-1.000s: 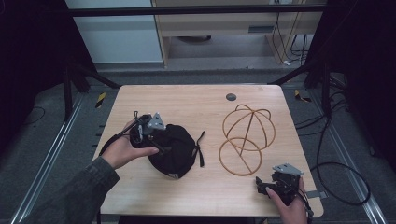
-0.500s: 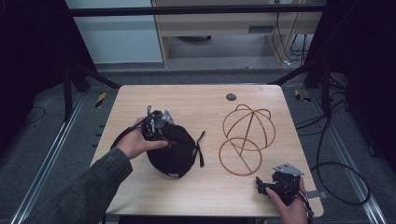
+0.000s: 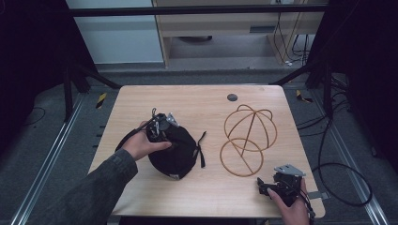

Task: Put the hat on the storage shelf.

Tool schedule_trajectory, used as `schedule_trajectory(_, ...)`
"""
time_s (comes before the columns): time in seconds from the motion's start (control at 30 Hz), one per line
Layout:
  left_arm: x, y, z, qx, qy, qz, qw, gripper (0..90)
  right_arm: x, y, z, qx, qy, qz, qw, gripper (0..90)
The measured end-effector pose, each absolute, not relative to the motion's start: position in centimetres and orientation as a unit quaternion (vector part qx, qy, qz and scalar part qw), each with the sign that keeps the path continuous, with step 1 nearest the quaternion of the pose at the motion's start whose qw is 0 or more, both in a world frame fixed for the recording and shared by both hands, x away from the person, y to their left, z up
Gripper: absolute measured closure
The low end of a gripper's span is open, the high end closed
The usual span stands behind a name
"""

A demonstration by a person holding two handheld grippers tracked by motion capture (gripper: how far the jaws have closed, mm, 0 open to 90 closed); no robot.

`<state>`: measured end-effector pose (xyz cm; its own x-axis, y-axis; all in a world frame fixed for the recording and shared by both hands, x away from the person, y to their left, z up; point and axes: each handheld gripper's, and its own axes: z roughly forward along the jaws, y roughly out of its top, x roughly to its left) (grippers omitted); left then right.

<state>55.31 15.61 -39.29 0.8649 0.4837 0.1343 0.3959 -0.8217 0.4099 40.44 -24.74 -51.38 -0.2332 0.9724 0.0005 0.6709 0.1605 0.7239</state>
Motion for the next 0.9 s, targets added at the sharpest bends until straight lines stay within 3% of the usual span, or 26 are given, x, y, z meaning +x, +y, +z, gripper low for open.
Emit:
schedule_trajectory(0.07,55.3,15.6,-39.3,0.947,0.233,0.120,0.186,45.0,40.4,-24.8,-51.4,0.568,0.723,0.309,0.244,0.4)
schedule_trajectory(0.1,55.4,15.6,-39.4,0.947,0.235,0.118,0.184,54.8,40.4,-24.8,-51.4,0.569,0.722,0.309,0.244,0.4)
schedule_trajectory(0.17,55.4,15.7,-39.3,0.947,0.234,0.116,0.185,63.7,40.4,-24.7,-51.4,0.569,0.722,0.309,0.244,0.4)
schedule_trajectory(0.27,55.1,15.9,-39.0,0.946,0.232,0.117,0.195,70.5,40.4,-24.7,-51.4,0.569,0.722,0.309,0.244,0.4)
schedule_trajectory(0.9,51.8,16.8,-31.7,0.927,0.197,0.147,0.283,72.9,40.4,-24.8,-51.4,0.569,0.722,0.309,0.244,0.4)
